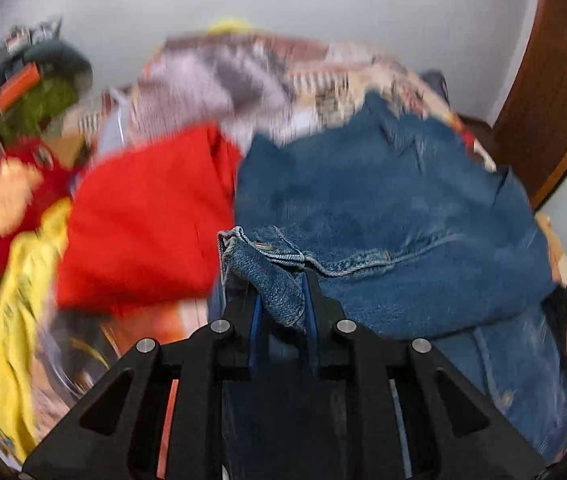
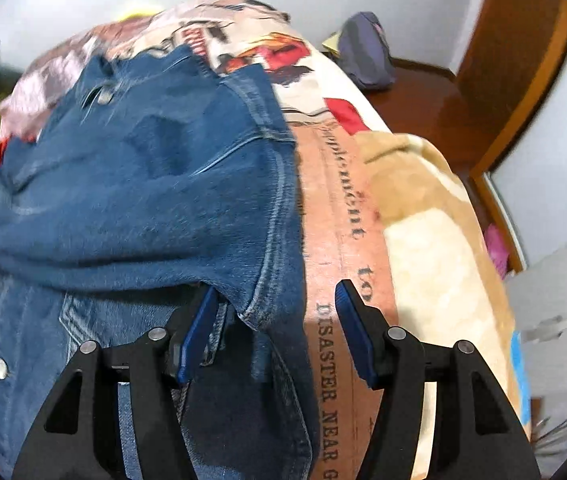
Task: Fold large clothes
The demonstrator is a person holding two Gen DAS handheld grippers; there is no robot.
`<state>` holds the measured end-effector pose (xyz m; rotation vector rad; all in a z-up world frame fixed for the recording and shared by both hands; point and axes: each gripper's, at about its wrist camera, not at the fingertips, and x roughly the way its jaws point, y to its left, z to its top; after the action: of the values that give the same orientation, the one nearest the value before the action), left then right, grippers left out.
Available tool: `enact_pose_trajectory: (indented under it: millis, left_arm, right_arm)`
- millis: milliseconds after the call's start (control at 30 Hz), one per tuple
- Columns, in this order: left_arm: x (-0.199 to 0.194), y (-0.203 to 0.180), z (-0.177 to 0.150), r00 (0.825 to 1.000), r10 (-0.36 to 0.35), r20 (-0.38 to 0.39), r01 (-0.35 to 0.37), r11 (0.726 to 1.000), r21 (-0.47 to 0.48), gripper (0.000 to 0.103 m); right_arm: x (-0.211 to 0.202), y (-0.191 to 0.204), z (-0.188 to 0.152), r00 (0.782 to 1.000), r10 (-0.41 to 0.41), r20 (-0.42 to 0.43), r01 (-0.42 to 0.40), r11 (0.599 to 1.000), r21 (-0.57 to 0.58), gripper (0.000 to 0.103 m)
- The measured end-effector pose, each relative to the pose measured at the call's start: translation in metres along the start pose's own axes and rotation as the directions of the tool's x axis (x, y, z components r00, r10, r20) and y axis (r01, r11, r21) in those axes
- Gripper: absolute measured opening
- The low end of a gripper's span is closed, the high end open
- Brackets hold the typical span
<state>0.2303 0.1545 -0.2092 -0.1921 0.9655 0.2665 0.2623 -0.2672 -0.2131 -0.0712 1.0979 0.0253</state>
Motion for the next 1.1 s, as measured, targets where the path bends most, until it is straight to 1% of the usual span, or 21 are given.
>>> enact_pose_trajectory:
  millis: [67, 200, 267, 300, 333, 367, 400, 433, 467, 533, 567, 667, 733, 800, 833, 933, 1000, 1100]
  left_arm:
    - [0.006, 0.002, -0.018, 1.0, -0.002, -0.031, 0.002, 1.0, 0.0, 0.019]
    - [0.0, 0.003, -0.034, 0.998, -0.05, -0.026, 0.051, 0.998, 0.038, 0.021]
    - [-0.006, 0.007, -0.032, 0.995, -0.091, -0.037, 0.093, 0.994, 0.053, 0.03]
    - [-0.01, 0.009, -0.031, 0.993, -0.108, -0.041, 0.111, 0.992, 0.055, 0.032]
    - [-0.016, 0.013, -0.027, 0.992, -0.12, -0.04, 0.122, 0.991, 0.054, 0.036]
    - [-0.022, 0.015, -0.023, 0.992, -0.119, -0.033, 0.121, 0.991, 0.052, 0.042]
    - [-0.029, 0.02, -0.018, 0.994, -0.109, -0.013, 0.11, 0.993, 0.049, 0.044]
    - [-0.037, 0.024, -0.016, 0.995, -0.096, 0.007, 0.095, 0.995, 0.043, 0.049]
    - [-0.041, 0.029, -0.011, 0.997, -0.08, 0.022, 0.08, 0.996, 0.031, 0.052]
    - [-0.042, 0.039, 0.0, 0.997, -0.067, 0.037, 0.067, 0.998, 0.006, 0.053]
    - [-0.038, 0.043, 0.006, 0.997, -0.072, 0.027, 0.072, 0.997, 0.0, 0.055]
    - [-0.012, 0.051, 0.017, 0.994, -0.105, -0.04, 0.105, 0.994, -0.011, 0.056]
    - [0.014, 0.053, 0.021, 0.991, -0.097, -0.097, 0.094, 0.995, -0.034, 0.056]
    - [0.036, 0.054, 0.021, 0.984, -0.105, -0.146, 0.097, 0.994, -0.055, 0.056]
    - [0.045, 0.054, 0.02, 0.981, -0.111, -0.158, 0.101, 0.992, -0.07, 0.056]
    - [0.051, 0.054, 0.019, 0.98, -0.148, -0.136, 0.135, 0.986, -0.102, 0.056]
    - [0.051, 0.05, 0.017, 0.979, -0.161, -0.126, 0.15, 0.984, -0.094, 0.056]
    - [0.049, 0.043, 0.015, 0.982, -0.15, -0.112, 0.146, 0.988, -0.047, 0.047]
  right_arm:
    - [-0.002, -0.006, -0.002, 1.0, 0.025, -0.013, -0.025, 0.999, 0.04, 0.056]
    - [-0.004, -0.012, -0.006, 0.999, 0.036, -0.017, -0.035, 0.997, 0.062, 0.057]
    - [-0.004, -0.013, -0.009, 0.999, 0.044, -0.031, -0.042, 0.997, 0.061, 0.058]
    - [-0.004, -0.013, -0.009, 0.998, 0.045, -0.037, -0.043, 0.997, 0.057, 0.058]
    - [-0.006, -0.012, -0.012, 0.998, 0.047, -0.039, -0.045, 0.998, 0.051, 0.058]
    - [-0.008, -0.011, -0.014, 0.998, 0.051, -0.041, -0.049, 0.998, 0.042, 0.058]
    - [-0.011, -0.009, -0.015, 0.997, 0.059, -0.04, -0.057, 0.998, 0.036, 0.058]
    - [-0.014, -0.007, -0.015, 0.997, 0.07, -0.036, -0.069, 0.997, 0.03, 0.058]
    - [-0.018, -0.006, -0.017, 0.996, 0.079, -0.03, -0.078, 0.997, 0.026, 0.058]
    - [-0.028, -0.002, -0.015, 0.995, 0.099, -0.003, -0.099, 0.995, 0.011, 0.058]
    - [-0.033, 0.0, -0.013, 0.994, 0.105, 0.011, -0.105, 0.994, 0.003, 0.058]
    - [-0.045, 0.008, -0.006, 0.992, 0.114, 0.05, -0.113, 0.993, -0.024, 0.058]
    - [-0.049, 0.013, -0.002, 0.99, 0.126, 0.065, -0.123, 0.992, -0.039, 0.058]
    - [-0.05, 0.018, 0.003, 0.988, 0.136, 0.077, -0.132, 0.99, -0.055, 0.058]
    - [-0.049, 0.02, 0.005, 0.987, 0.136, 0.08, -0.131, 0.989, -0.066, 0.058]
    - [-0.039, 0.028, 0.02, 0.99, 0.112, 0.084, -0.103, 0.99, -0.098, 0.058]
    - [-0.031, 0.028, 0.031, 0.991, 0.105, 0.086, -0.096, 0.99, -0.103, 0.058]
    - [-0.008, 0.023, 0.055, 0.992, 0.109, 0.061, -0.105, 0.992, -0.066, 0.058]
